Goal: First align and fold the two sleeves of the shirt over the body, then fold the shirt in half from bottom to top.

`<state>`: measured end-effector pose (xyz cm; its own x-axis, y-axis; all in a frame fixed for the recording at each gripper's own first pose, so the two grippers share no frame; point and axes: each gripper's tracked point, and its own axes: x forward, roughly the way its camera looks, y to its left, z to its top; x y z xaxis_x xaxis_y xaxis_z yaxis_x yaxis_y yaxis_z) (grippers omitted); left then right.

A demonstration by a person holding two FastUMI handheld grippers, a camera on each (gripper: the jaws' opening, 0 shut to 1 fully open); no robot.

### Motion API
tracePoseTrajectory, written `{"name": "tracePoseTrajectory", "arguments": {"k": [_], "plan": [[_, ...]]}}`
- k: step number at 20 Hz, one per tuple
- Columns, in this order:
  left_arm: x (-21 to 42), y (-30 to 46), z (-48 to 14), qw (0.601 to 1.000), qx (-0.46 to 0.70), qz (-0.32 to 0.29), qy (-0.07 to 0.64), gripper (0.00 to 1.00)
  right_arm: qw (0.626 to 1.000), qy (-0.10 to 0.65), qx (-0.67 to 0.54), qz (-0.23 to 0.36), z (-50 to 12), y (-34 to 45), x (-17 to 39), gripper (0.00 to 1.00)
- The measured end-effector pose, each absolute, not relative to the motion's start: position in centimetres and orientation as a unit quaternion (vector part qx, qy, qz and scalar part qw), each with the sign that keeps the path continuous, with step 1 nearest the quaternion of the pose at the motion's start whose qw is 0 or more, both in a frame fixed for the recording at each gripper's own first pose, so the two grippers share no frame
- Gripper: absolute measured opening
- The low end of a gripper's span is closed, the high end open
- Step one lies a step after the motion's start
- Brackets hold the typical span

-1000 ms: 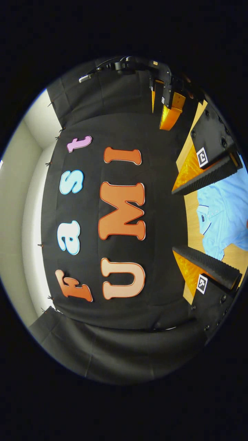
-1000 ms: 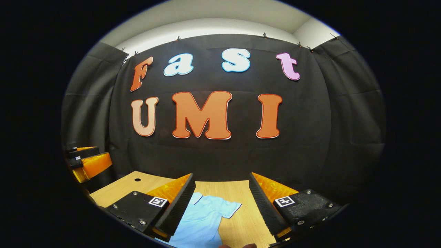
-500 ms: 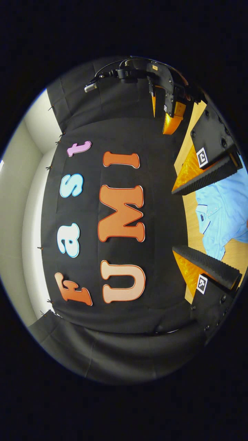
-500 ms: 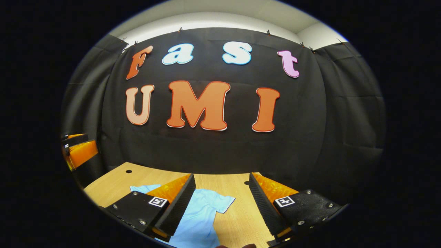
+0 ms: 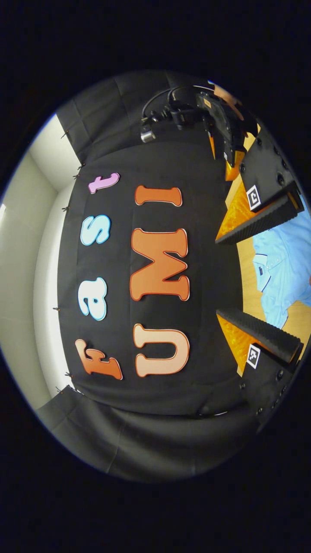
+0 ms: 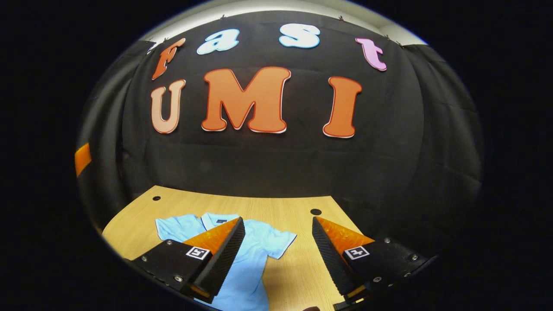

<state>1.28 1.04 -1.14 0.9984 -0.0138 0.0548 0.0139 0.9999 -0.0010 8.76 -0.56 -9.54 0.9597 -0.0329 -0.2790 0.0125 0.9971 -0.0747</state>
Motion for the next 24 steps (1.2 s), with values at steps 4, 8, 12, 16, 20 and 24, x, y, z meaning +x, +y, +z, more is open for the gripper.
{"name": "tracePoseTrajectory", "arguments": {"k": [4,8,12,16,20,24], "plan": [[2.4,-0.4,-1.1,0.999,0.009,0.004,-0.03,0.96,0.978,0.208,-0.029,0.0,-14.6,-1.9,13.3,0.98],[3.2,-0.3,-2.0,0.999,0.009,0.034,-0.011,0.99,0.959,0.282,-0.025,0.007,-20.3,-3.2,17.0,0.97],[3.6,0.5,-2.0,0.997,0.022,0.076,-0.007,0.99,0.936,0.35,-0.027,0.001,-25.0,-4.5,19.6,0.95],[3.7,1.1,-2.1,0.994,0.038,0.107,-0.001,0.99,0.917,0.397,-0.048,0.002,-28.5,-5.0,21.6,0.9],[3.2,1.8,-2.6,0.99,0.044,0.131,0.011,0.99,0.892,0.451,-0.027,0.005,-31.7,-4.5,22.2,0.88],[2.3,3.3,-3.2,0.986,0.04,0.16,0.022,0.99,0.868,0.496,-0.028,0.005,-34.4,-4.8,23.0,0.77]]}}
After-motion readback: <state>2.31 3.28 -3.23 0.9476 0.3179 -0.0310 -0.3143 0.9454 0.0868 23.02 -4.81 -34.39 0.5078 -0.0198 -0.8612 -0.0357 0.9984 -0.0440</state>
